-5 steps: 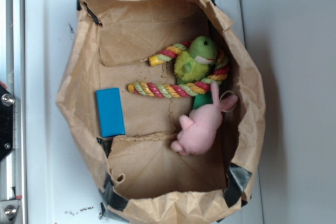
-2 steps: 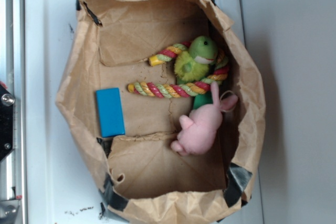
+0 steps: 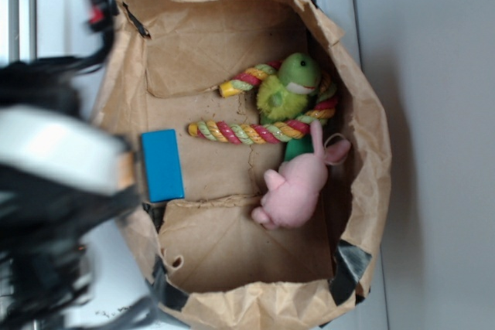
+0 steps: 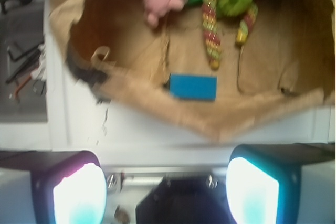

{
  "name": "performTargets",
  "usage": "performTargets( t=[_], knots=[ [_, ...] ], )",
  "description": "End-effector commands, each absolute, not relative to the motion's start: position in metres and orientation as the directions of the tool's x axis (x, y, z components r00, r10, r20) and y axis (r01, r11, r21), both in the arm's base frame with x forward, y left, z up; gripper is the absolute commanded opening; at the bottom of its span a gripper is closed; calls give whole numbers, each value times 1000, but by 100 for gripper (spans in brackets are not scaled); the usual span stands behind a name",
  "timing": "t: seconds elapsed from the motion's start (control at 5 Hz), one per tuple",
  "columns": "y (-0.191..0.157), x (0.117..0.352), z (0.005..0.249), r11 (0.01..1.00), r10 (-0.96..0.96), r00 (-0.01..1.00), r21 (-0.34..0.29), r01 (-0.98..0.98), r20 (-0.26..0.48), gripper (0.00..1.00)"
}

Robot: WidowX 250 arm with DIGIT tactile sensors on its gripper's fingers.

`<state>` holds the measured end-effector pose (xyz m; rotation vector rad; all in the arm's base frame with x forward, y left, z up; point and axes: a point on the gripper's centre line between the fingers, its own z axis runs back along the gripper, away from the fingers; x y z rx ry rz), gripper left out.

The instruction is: Grab the multicolored rope.

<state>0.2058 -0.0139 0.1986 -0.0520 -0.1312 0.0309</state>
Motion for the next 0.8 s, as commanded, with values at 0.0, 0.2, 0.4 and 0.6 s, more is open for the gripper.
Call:
performTargets(
  t=[0.0,0.2,0.4,0.6],
  knots=[
    [15,246,189,997,19,974,-79,-1,224,100],
    [24,255,177,998,25,974,-68,-10,224,100],
    [28,262,167,998,29,977,-67,-15,211,100],
    [23,269,156,998,18,974,-55,-6,226,100]
  ],
)
